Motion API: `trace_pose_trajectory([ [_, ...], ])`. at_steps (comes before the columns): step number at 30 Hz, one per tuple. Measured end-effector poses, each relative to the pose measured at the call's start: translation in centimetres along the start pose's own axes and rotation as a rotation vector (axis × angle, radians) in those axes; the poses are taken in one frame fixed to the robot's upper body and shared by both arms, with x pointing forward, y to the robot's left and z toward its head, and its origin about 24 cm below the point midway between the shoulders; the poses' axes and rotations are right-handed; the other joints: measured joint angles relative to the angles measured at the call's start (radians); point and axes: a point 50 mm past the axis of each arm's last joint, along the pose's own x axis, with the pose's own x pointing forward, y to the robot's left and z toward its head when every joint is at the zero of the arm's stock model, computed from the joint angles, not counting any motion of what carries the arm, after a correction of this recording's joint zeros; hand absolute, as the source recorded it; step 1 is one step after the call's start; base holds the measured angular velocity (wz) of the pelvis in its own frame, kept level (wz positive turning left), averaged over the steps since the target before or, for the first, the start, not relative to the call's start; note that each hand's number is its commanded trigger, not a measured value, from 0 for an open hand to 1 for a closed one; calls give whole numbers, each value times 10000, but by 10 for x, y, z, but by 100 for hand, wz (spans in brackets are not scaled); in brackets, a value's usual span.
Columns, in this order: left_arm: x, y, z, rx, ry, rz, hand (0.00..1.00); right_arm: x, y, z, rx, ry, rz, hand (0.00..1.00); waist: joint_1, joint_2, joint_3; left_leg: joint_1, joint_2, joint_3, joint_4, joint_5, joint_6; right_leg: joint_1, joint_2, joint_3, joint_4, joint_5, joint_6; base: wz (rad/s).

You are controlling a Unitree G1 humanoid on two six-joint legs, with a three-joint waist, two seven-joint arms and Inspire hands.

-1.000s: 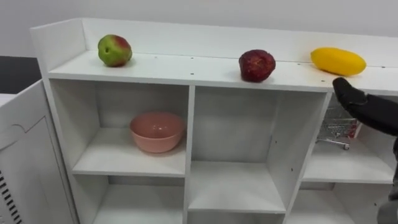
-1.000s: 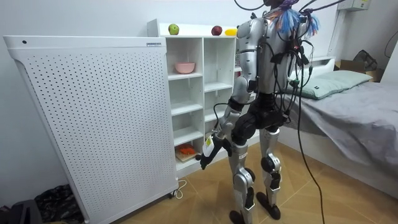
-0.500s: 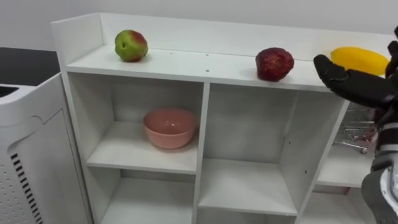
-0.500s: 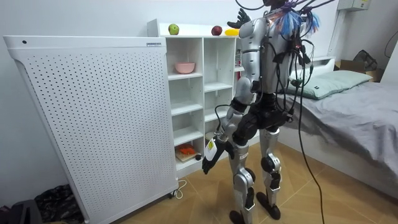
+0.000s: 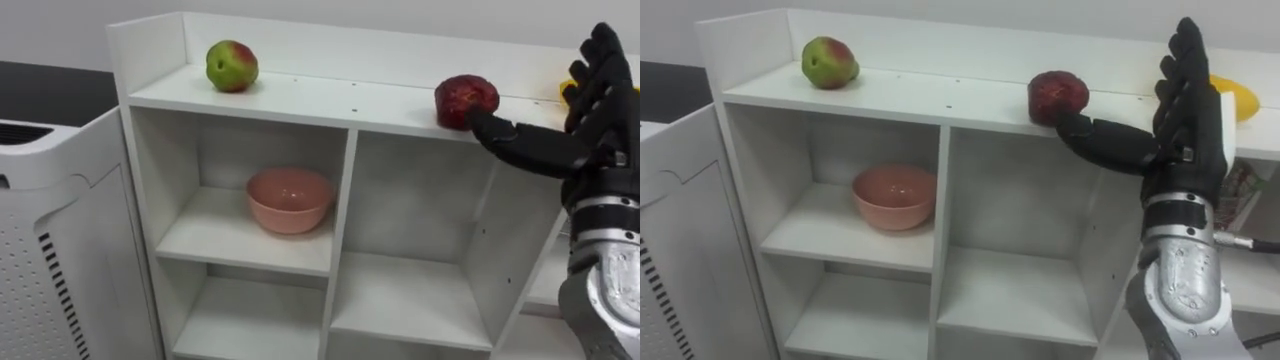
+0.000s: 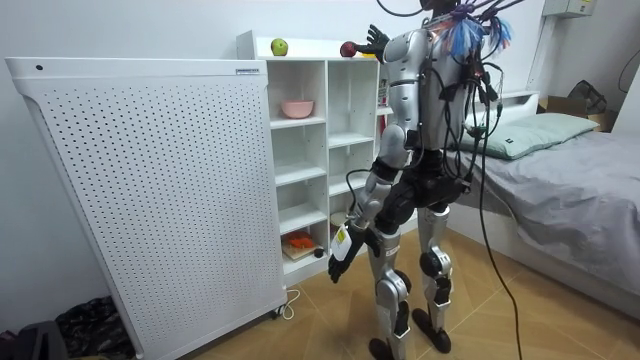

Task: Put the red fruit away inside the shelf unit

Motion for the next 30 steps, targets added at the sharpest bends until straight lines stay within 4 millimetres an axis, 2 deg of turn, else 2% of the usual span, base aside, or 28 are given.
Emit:
trace_pose_trajectory([
  [3,1,3,3,11,-68,69,0,4,5,0,-239,56,618,0,52,-89,24,20,-1,-16,1,1,-1,28,0,6,-6,0,0,0],
  [6,2,7,2,57,-50,138,0,8,9,-4,-349,248,1035,0,65,-198,6,13,0,-19,3,3,-4,32,1,5,-18,5,-6,0],
  [10,2,8,1,69,-34,149,0,10,10,-6,-380,371,1312,0,81,-196,8,11,-17,-40,4,4,-3,41,-16,2,-18,5,-6,0],
  [16,1,7,0,74,4,108,0,12,10,-10,-309,580,1354,1,86,-120,58,1,-15,-44,7,5,-2,32,-13,2,-22,5,-6,0],
  [17,1,7,-3,78,58,18,0,13,8,-11,-369,604,1307,7,82,-124,56,-9,-15,-54,8,6,0,28,-16,-42,-19,5,-6,0],
  [18,1,7,-3,88,77,-87,0,15,6,-11,-489,626,1272,41,85,-134,50,-12,-16,-64,10,8,2,29,-23,-104,-17,5,-6,0],
  [19,1,7,-4,91,80,-127,0,16,4,-12,-562,642,1249,58,87,-144,44,-14,-17,-75,12,10,2,30,-28,-160,-14,5,-6,4],
  [20,1,7,-4,99,89,-213,0,18,2,-12,-672,673,1194,92,85,-159,33,-16,-22,-91,13,16,2,33,-42,-271,-13,5,-6,0],
  [21,1,7,-4,103,91,-241,0,19,1,-12,-708,671,1173,100,85,-167,27,-17,-23,-93,13,17,3,33,-43,-273,-12,5,-6,0],
  [25,0,8,-5,121,53,-397,0,21,-3,-12,-899,692,1212,100,83,-241,-20,-26,-34,-135,10,32,9,36,-57,-322,-4,5,-6,3],
  [30,-1,10,-8,145,106,-446,0,25,-3,-13,-1031,897,1302,100,90,-342,-31,-24,-35,-150,11,37,9,48,-62,-386,-3,5,-6,0],
])
